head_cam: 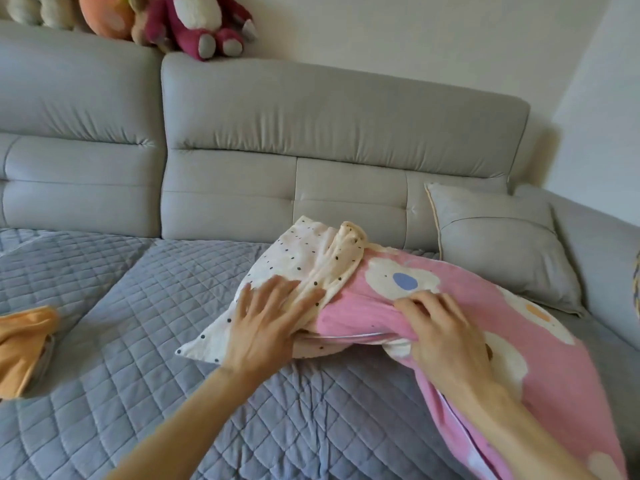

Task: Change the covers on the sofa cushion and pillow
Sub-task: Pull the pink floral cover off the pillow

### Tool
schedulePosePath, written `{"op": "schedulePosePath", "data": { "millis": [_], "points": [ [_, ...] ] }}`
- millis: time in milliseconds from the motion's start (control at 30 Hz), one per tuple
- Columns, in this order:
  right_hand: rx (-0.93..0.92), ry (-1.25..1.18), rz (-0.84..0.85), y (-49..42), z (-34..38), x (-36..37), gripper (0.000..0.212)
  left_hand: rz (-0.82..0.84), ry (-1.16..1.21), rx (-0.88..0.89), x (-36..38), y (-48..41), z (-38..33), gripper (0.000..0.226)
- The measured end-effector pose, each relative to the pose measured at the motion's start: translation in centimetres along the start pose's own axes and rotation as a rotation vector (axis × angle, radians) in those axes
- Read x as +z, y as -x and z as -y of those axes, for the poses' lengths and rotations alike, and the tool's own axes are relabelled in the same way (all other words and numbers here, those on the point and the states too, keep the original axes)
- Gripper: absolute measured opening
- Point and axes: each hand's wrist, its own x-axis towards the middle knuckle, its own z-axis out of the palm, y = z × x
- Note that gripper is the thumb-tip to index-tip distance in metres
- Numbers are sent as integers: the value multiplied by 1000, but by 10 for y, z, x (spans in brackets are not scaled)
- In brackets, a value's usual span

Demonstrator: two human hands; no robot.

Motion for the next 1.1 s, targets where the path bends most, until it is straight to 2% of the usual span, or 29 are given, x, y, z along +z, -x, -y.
{"op": "schedulePosePath", "data": {
  "millis": [100, 200, 300, 367, 467, 533, 667, 767, 867, 933, 1033, 1067, 1100],
  "points": [
    [60, -3, -19, 5, -15, 1, 63, 81, -88, -99, -3, 4, 37, 89],
    [47, -61, 47, 30, -10, 26, 66, 142, 42, -90, 8, 31, 45, 81],
    [34, -80, 105, 43, 3, 36, 42, 221, 235, -177, 11, 50, 43, 86],
    [45, -33, 178, 40, 12, 31, 39, 231, 277, -227, 8, 49, 41, 89],
    [17, -31, 251, 38, 21, 27, 43, 312, 421, -270, -7, 44, 31, 69],
    [-25, -28, 313, 40, 25, 28, 44, 349, 422, -316, -20, 34, 22, 52],
    [-91, -26, 420, 46, 31, 23, 38, 185, 349, -256, -40, -20, -8, 59],
    [-78, -33, 425, 55, 38, 9, 47, 192, 326, -268, -36, -62, -38, 76],
    [-75, -56, 509, 69, 48, -3, 52, 140, 249, -246, -16, -66, -55, 64],
    [-89, -61, 608, 68, 48, -16, 46, 80, 241, -216, -4, -48, -59, 54],
    [103, -387, 705, 38, 29, -37, 53, -3, 184, -138, -1, -23, -60, 52],
    [179, -517, 614, 22, 20, -42, 54, -6, 190, -134, -4, -18, -59, 54],
    [236, -560, 438, 5, 8, -42, 55, 0, 215, -139, -8, -13, -58, 56]
  ]
}}
